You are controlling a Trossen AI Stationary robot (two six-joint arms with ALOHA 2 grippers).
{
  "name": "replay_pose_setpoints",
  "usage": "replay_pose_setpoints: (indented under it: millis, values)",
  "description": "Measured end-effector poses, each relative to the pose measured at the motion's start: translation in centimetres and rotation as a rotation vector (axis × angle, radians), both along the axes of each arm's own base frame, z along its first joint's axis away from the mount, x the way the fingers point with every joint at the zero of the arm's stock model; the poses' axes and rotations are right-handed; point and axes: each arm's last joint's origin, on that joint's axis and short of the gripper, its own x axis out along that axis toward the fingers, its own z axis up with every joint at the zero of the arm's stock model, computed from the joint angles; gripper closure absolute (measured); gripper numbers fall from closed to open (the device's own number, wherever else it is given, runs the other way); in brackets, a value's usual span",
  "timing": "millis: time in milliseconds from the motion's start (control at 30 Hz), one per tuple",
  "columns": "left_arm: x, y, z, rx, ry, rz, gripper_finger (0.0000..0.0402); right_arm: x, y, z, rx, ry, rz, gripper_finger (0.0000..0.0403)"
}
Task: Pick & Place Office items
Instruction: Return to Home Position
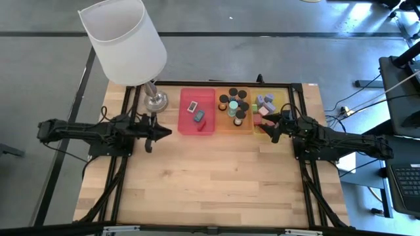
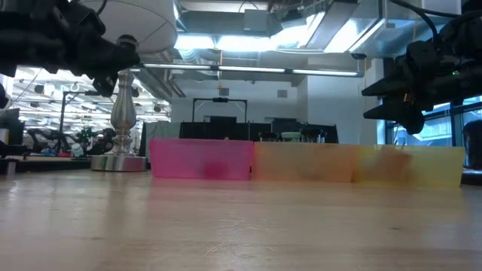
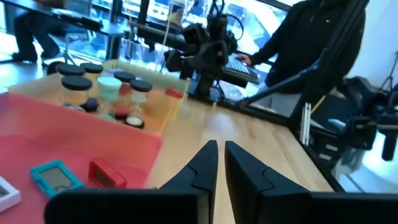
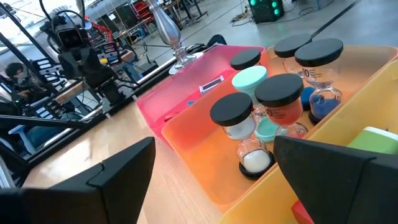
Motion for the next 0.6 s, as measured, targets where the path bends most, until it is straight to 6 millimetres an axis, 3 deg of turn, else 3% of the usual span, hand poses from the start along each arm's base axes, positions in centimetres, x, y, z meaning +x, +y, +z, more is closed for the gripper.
replay_pose_setpoints:
  millis: [267,600]
  values:
    - [-0.31,0.22,0.02,0.142,-0.028,0.084,0.0378,0.0,0.0,0.0,0.0,0.0,0.0,0.0072]
    - [-0.86,0.78,-0.67,0.23,0.076,0.285,0.0378,0.0,0.0,0.0,0.0,0.0,0.0,0.0072]
